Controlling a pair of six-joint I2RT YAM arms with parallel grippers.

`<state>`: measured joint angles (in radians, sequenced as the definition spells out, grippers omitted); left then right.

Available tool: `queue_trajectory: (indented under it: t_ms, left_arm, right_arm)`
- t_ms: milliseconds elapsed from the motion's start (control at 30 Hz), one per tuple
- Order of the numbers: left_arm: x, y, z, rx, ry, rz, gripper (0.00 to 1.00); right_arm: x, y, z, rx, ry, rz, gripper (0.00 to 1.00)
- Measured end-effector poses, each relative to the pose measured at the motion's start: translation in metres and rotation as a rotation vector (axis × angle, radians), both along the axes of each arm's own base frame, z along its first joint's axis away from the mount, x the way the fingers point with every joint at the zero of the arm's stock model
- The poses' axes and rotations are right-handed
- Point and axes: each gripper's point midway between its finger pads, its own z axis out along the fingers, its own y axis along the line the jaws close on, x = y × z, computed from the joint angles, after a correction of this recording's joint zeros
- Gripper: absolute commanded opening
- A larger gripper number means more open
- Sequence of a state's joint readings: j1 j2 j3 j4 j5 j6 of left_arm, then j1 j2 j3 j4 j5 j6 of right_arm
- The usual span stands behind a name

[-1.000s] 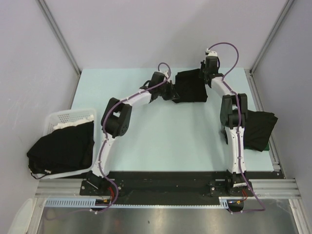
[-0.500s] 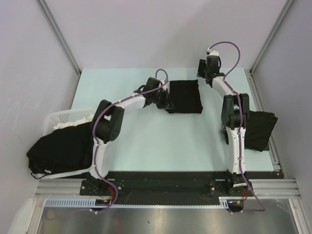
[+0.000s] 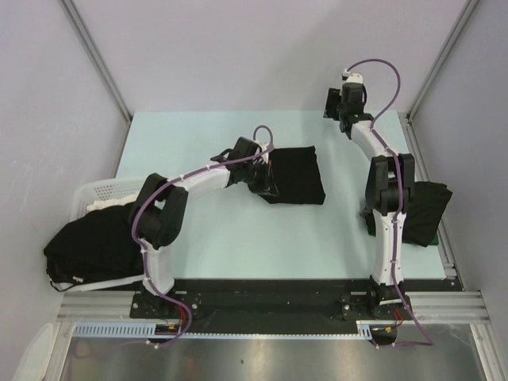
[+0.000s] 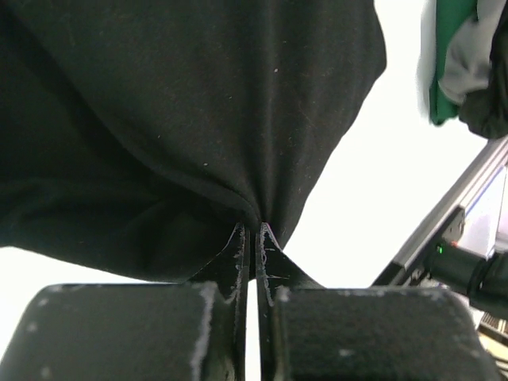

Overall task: Fold and stack the t-shirts
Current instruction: Fold the long partially folded tshirt into a neat square

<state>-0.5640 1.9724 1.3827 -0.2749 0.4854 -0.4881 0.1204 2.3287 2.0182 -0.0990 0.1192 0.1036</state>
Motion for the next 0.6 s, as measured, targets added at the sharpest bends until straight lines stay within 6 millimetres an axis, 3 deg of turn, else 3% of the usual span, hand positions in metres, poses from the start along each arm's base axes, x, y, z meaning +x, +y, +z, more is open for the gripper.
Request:
queue_trajectory:
  t_ms: [233,400,600]
  left_arm:
    - [-0.031,0.005,0.004,0.028,0.024,-0.042,0.25]
    - [-0.036,0.007,0.002,0.041,0.033,-0.05,0.37]
    - [-0.032,0.008,0.006,0.058,0.019,-0.046,0.4]
  right_arm:
    - [-0.007,-0.002,0.006,-0.001,0.003,-0.001,0.72]
    - [-0.013,-0.003,0.006,-0.003,0.011,-0.001,0.73]
    - [-0.023,-0.004,0.011,-0.003,0.02,0.002,0.75]
